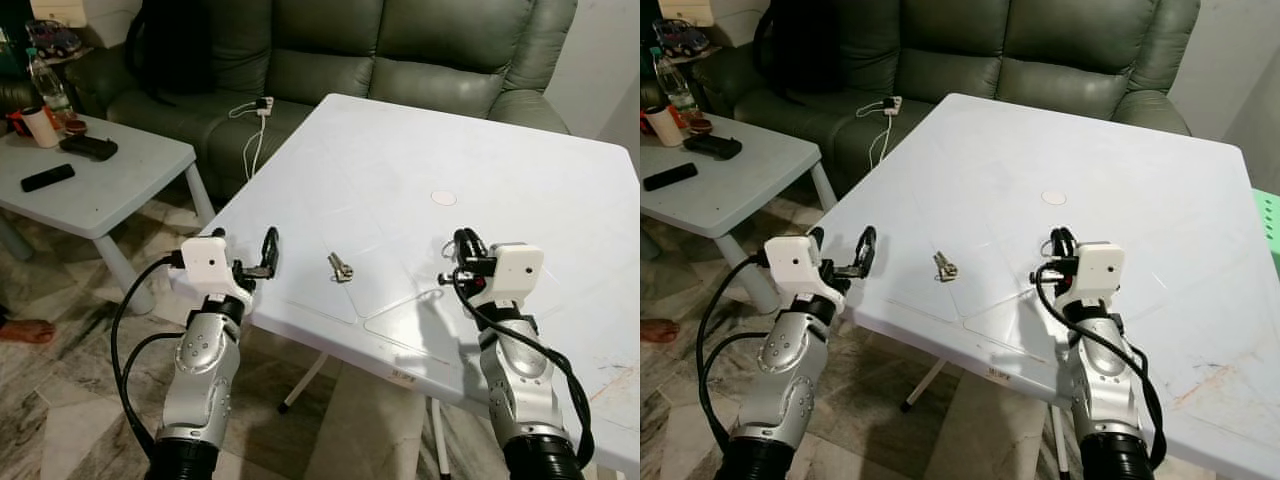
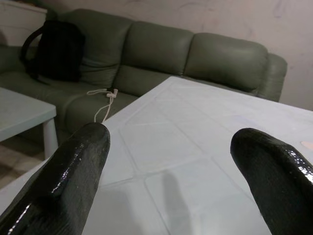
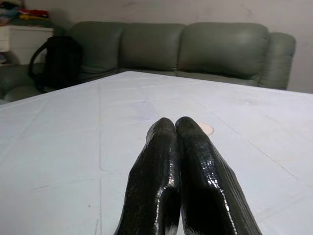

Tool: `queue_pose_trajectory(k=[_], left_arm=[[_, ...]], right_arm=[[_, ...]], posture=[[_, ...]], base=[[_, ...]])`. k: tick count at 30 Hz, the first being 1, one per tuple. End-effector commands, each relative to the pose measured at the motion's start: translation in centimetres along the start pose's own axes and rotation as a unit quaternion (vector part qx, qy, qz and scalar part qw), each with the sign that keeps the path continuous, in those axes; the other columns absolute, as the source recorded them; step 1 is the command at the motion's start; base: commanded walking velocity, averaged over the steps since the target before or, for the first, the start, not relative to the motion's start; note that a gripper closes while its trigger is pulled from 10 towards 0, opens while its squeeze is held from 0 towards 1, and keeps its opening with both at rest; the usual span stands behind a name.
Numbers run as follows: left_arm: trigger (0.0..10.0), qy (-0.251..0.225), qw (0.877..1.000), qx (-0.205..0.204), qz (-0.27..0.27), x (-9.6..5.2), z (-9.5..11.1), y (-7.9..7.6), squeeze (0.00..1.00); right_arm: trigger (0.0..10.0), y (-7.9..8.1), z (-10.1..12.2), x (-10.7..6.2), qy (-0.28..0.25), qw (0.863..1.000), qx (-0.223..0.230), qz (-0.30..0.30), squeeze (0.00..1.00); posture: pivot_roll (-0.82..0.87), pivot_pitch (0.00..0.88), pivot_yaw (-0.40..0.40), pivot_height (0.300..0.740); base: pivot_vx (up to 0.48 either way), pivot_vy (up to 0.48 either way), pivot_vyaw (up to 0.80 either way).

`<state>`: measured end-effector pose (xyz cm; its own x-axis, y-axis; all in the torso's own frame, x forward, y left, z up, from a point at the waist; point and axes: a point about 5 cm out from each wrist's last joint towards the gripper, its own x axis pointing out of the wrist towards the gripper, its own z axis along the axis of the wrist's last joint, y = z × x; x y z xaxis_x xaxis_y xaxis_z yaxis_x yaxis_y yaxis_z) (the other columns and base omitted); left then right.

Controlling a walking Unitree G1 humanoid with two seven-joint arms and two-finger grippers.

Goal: Hang keys on a hook

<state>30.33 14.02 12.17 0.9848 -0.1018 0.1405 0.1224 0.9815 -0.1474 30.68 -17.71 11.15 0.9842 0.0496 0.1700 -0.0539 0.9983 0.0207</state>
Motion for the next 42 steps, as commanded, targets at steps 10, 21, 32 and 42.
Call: queue_pose_trajectory(k=[10,21,32,42], left_arm=[[10.0,-0.016,1.0,0.01,0.0,1.1,0.8,0.4,0.0],[10.0,-0.017,1.0,0.013,0.001,1.5,0.9,0.4,0.0],[10.0,-0.02,1.0,-0.011,0.015,1.8,0.8,0.5,0.0],[10.0,-0.006,1.0,-0.003,0.028,1.7,0.4,0.6,0.0]], right_arm=[[10.0,0.7,0.6,0.5,0.007,1.0,-0.01,-0.004,0.0],[10.0,1.0,0.7,0.7,0.012,1.0,-0.01,-0.009,0.0],[10.0,1.4,0.8,0.9,0.015,1.0,-0.015,-0.002,0.0],[10.0,1.4,0.7,0.7,0.02,1.0,-0.021,0.004,0.0]], posture=[[0.01,0.0,-0.025,0.74],[0.0,0.0,-0.021,0.74],[0.01,0.0,-0.026,0.74],[0.0,0.0,-0.033,0.74]], base=[[0.0,0.0,-0.78],[0.0,0.0,-0.78],[0.0,-0.254,-0.78],[0.0,0.0,-0.78]])
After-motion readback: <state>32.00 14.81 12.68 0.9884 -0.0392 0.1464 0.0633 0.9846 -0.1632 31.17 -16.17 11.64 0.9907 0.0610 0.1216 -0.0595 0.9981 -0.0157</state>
